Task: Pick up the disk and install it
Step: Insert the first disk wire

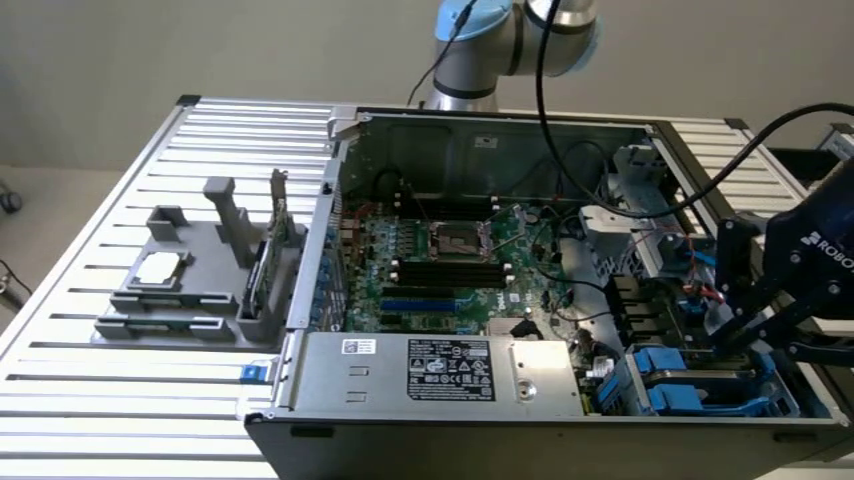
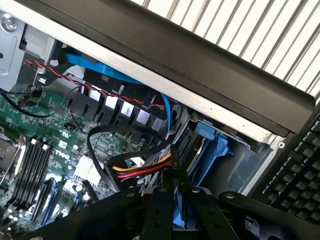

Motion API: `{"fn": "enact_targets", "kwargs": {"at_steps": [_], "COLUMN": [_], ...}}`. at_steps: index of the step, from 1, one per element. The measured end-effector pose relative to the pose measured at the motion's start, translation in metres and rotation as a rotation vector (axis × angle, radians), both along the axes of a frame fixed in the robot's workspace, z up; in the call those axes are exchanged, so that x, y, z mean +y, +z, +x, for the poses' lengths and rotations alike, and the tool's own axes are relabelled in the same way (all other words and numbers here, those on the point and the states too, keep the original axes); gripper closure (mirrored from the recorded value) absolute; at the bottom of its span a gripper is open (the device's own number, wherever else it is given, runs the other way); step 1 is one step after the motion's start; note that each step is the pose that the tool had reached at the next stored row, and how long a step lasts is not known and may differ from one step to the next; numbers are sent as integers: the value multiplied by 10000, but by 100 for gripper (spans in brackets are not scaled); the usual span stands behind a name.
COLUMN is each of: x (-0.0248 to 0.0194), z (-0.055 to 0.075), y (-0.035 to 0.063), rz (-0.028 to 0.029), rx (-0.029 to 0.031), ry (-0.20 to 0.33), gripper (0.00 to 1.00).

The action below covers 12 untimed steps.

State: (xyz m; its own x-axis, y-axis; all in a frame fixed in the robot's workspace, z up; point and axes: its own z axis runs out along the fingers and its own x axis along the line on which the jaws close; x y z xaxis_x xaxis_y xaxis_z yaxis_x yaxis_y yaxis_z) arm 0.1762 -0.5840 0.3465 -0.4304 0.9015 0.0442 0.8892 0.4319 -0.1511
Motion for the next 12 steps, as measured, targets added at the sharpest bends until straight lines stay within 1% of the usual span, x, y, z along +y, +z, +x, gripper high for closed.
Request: {"fn": "enact_targets", "kwargs": {"at_steps": [1,2,4,6,8,10,12], "x": [8,17,40,62,71,71,72], "z": [0,0,0,0,0,0,0], "y": [2,6,15,22,24,25,24], "rz": [-98,-176,-279,-359,-400,-406,-405], "rx": [-7,-13,-18,-19,-19,-16,-11], "ry": [-1,-2,-3,-6,-28,-154,-417], "gripper": [84,84,84,84,84,84,84]}}
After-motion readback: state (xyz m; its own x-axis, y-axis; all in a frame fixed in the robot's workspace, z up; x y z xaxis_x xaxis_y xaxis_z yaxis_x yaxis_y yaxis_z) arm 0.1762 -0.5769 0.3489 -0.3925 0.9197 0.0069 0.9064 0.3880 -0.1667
